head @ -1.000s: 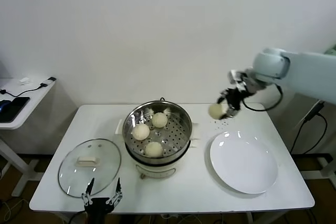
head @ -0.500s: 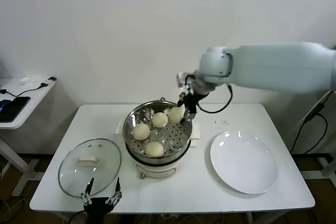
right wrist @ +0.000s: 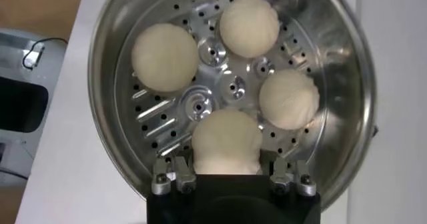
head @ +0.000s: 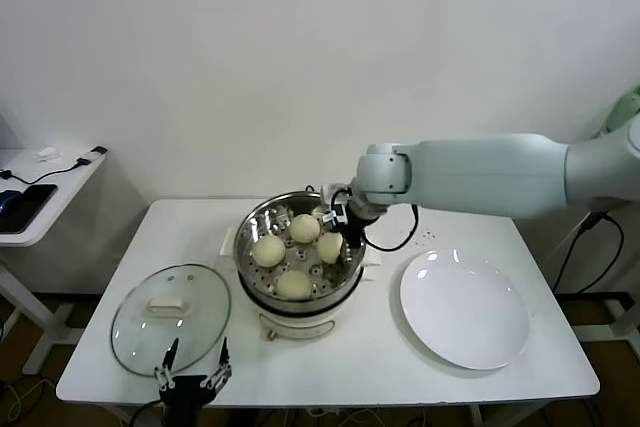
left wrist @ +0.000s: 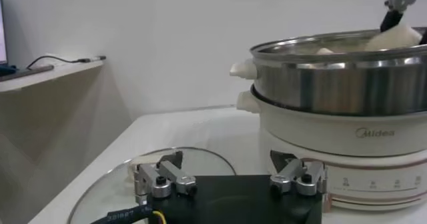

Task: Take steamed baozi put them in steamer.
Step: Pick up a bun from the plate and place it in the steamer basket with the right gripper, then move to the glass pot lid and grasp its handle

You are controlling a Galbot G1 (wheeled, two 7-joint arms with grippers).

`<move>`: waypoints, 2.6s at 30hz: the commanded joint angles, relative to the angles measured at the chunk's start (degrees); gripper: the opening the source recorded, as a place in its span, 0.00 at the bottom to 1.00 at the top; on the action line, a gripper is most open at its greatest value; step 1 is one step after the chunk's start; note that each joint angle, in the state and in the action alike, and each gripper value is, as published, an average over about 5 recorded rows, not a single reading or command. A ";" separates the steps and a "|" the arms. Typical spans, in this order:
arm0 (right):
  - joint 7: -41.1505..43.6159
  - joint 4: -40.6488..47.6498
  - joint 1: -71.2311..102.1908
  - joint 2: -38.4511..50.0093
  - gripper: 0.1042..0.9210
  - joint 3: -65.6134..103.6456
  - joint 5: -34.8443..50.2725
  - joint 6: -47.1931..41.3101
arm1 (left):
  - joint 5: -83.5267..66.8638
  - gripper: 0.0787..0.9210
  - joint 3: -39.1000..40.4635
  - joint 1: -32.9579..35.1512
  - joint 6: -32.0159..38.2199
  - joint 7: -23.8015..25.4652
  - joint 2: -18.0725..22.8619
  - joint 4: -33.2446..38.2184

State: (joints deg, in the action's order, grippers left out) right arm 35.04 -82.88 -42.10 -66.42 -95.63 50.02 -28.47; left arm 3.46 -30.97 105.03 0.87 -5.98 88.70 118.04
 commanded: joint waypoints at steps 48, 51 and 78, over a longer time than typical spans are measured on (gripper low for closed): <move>-33.71 -11.79 89.14 38.04 0.88 109.51 -12.24 20.65 | -13.65 0.88 -4.95 -5.29 3.36 2.08 -4.13 0.92; -33.23 -13.05 102.09 32.36 0.88 121.51 -14.47 23.09 | -14.28 0.88 -5.75 -6.35 4.81 2.94 -4.83 0.28; -33.43 -10.92 129.01 -5.17 0.88 129.49 -31.50 46.25 | 44.33 0.88 -12.10 -10.56 17.40 -17.33 -13.36 -14.51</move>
State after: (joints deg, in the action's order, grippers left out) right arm 4.09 -94.69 81.13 -62.11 30.65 24.14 11.72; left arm 12.72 -39.89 96.47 15.07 -12.07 80.63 111.28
